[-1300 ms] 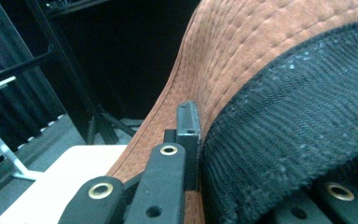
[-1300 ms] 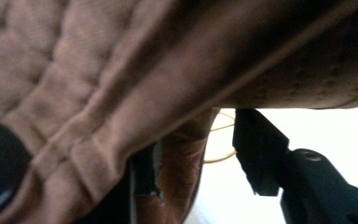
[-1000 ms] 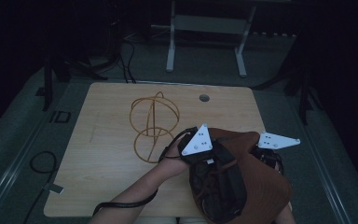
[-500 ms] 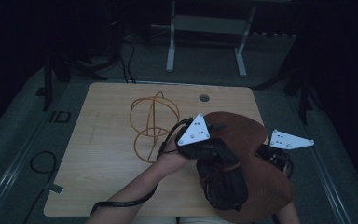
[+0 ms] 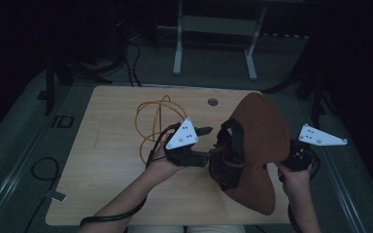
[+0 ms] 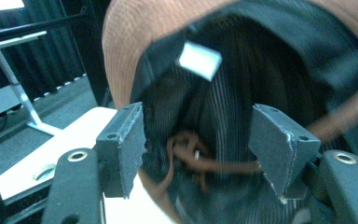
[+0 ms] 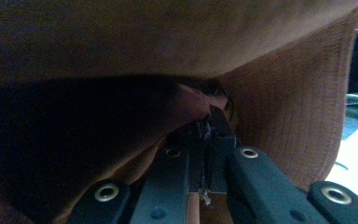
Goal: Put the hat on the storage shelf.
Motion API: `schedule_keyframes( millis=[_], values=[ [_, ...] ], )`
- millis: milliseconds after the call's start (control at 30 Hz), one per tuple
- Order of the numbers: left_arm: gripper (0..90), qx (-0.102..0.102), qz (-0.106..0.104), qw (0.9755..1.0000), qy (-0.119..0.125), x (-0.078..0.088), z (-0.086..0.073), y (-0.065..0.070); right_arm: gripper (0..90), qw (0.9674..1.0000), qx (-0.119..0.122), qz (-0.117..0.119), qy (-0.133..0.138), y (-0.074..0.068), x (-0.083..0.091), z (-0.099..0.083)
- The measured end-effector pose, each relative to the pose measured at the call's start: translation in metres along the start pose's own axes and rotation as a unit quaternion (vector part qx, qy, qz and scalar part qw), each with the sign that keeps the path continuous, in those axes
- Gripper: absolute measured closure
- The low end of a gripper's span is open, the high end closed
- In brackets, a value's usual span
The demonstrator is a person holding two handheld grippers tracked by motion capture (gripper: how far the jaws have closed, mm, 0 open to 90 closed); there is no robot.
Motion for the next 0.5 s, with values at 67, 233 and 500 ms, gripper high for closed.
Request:
schedule_keyframes(
  millis=[67, 233, 500],
  values=[
    [33.9, 0.008, -0.006, 0.9999, -0.002, 0.004, -0.006, 0.001, 88.0, 1.0000, -0.003, -0.006, 0.007, 0.004, 0.000, 0.005],
    [25.4, 0.010, -0.008, 0.9996, -0.026, 0.015, -0.026, 0.010, 88.0, 0.9997, -0.004, -0.016, 0.019, 0.011, 0.001, 0.020],
    [9.8, 0.021, 0.005, 0.9980, -0.060, 0.030, -0.065, 0.025, 88.0, 0.9991, -0.001, -0.030, 0.031, 0.018, -0.009, 0.047]
  ],
)
Point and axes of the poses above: each handheld gripper's, and its own axes: x roughly backward along the jaws, z roughly out of its top, y roughly to its right, the point moved 1 cm from there along -x, roughly forward along the jaws, and after that the axes turned 11 degrees about -x, right-handed, at the moved point
